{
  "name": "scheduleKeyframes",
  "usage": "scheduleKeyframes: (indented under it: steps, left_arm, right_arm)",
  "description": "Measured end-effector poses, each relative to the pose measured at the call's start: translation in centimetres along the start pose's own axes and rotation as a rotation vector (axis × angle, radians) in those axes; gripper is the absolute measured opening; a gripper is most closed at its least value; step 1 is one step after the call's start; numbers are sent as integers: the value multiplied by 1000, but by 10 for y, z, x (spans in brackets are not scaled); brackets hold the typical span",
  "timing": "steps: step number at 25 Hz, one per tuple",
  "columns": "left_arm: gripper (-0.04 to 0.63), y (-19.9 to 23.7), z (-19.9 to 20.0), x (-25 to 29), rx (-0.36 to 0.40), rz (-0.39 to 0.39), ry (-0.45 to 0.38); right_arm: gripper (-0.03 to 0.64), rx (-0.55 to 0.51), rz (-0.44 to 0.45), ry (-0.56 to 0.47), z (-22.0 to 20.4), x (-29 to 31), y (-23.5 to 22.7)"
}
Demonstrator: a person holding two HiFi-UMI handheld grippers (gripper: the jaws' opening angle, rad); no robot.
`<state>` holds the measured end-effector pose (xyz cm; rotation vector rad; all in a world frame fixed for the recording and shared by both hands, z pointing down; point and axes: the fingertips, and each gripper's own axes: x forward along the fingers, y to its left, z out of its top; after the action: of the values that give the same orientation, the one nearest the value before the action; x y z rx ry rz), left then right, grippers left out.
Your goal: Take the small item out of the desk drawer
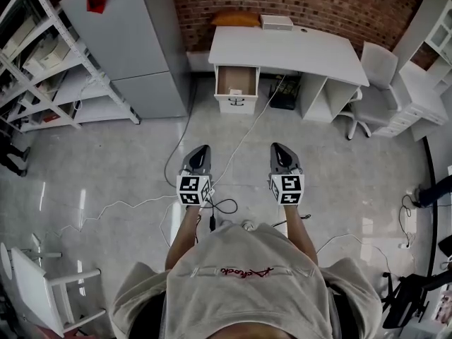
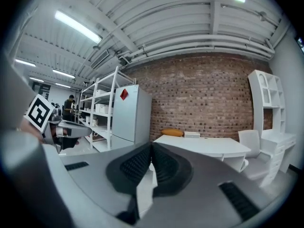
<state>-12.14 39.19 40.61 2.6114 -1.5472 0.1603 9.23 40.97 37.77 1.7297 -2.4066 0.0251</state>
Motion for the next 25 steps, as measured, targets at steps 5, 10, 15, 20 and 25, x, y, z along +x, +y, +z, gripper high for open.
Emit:
scheduleKeyframes:
  steps: [5, 10, 15, 20, 25]
  left_arm:
    - [9, -9, 1, 7, 2, 5, 3]
    - [9, -22, 2, 16, 15, 11, -1]
    - [9, -34, -1, 22, 20, 23, -2]
    - [9, -48, -10, 25, 15, 26, 15]
    - [9, -51, -8, 33, 18, 33, 14]
  right_arm:
    - [12, -1, 6, -18, 5, 2, -12]
    - [12, 8, 21, -4, -10, 0, -25]
    - [11, 16, 31, 9, -25, -4, -38]
    - [11, 25, 43, 19, -34, -8, -48]
    - [12, 19, 50, 19, -34, -1, -55]
